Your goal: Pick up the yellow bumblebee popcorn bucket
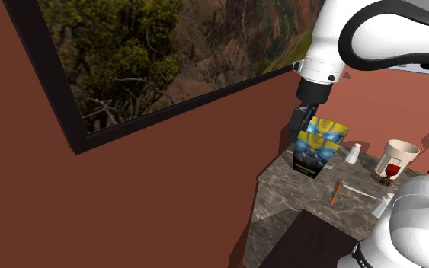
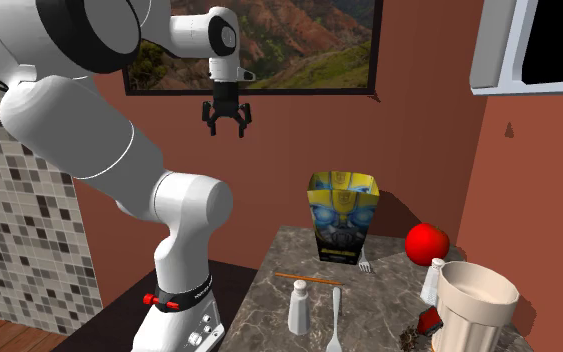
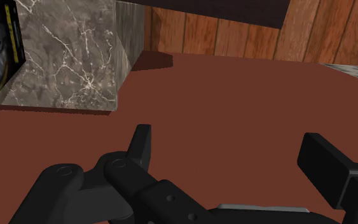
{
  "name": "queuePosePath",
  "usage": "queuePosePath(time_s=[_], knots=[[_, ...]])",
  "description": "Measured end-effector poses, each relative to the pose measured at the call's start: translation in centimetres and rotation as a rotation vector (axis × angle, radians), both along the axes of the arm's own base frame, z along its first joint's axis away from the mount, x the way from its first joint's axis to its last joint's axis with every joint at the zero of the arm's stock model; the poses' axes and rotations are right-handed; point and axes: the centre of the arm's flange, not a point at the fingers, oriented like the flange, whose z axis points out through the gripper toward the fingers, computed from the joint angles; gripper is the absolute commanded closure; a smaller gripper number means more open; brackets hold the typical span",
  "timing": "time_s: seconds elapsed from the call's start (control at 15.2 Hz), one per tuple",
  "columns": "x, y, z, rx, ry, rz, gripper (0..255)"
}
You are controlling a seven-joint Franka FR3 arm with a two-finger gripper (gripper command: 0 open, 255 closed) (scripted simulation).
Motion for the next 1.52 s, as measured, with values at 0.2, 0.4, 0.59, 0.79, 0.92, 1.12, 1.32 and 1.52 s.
queuePosePath(time_s=[0.2,0.4,0.59,0.79,0.92,1.12,1.32,1.52], knots=[[0.1,-1.4,-0.6,-0.006,0.004,-0.003,0],[0.2,-4.6,-1.7,-0.018,0.015,-0.008,0],[0.8,-8.2,-3.1,-0.032,0.026,-0.013,0],[1.3,-11.9,-4.4,-0.047,0.037,-0.019,0],[1.0,-14.1,-4.9,-0.056,0.045,-0.022,0],[1.3,-17.6,-6.1,-0.071,0.056,-0.027,0],[1.4,-21.4,-7.3,-0.085,0.067,-0.032,0],[1.3,-24.5,-8.2,-0.098,0.078,-0.037,0]])
